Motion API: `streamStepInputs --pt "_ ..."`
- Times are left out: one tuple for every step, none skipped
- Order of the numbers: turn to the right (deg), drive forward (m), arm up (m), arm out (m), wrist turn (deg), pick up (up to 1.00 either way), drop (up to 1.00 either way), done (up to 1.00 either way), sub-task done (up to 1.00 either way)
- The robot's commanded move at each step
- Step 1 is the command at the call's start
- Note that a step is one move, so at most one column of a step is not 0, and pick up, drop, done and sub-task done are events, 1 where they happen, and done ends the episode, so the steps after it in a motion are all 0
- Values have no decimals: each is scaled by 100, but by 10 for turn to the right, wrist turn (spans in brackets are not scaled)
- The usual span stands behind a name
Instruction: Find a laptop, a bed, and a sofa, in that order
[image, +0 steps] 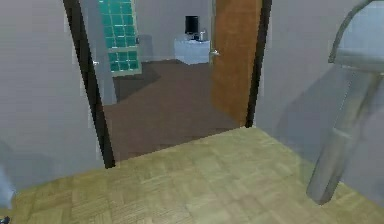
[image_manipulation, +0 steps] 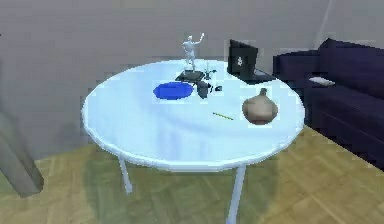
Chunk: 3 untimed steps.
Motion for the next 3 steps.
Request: streamStepInputs --pt "0 100 0 0 0 0 0 0 0" --pt "60 0 0 0 0 0 0 0 0" --pt "0 55 0 0 0 0 0 0 0"
